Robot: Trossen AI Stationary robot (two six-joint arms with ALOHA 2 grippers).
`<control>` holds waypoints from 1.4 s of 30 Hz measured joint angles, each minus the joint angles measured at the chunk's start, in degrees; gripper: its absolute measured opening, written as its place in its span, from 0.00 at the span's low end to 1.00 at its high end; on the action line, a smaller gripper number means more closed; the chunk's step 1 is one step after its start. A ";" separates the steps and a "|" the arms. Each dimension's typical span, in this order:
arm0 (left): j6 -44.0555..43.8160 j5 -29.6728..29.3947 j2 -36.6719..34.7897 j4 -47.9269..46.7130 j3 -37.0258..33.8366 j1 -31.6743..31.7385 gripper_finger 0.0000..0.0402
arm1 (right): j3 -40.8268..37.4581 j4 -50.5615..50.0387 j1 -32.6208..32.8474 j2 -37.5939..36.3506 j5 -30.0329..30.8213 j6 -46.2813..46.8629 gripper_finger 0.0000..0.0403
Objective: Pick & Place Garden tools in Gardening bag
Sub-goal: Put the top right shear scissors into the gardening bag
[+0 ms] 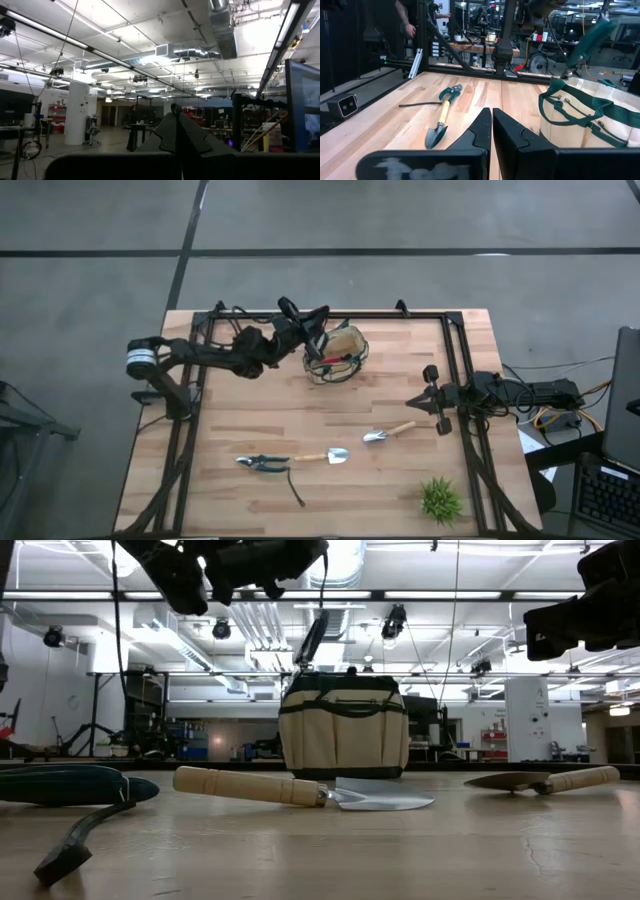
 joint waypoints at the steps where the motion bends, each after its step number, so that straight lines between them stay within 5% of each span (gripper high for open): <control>1: 0.02 0.06 0.59 -0.02 0.24 0.07 0.01 | -0.01 -0.01 0.02 0.00 -0.01 0.00 0.02; 42: -8.87 10.52 12.30 6.74 7.38 3.19 0.01 | 0.01 -0.02 0.02 0.00 0.00 0.00 0.02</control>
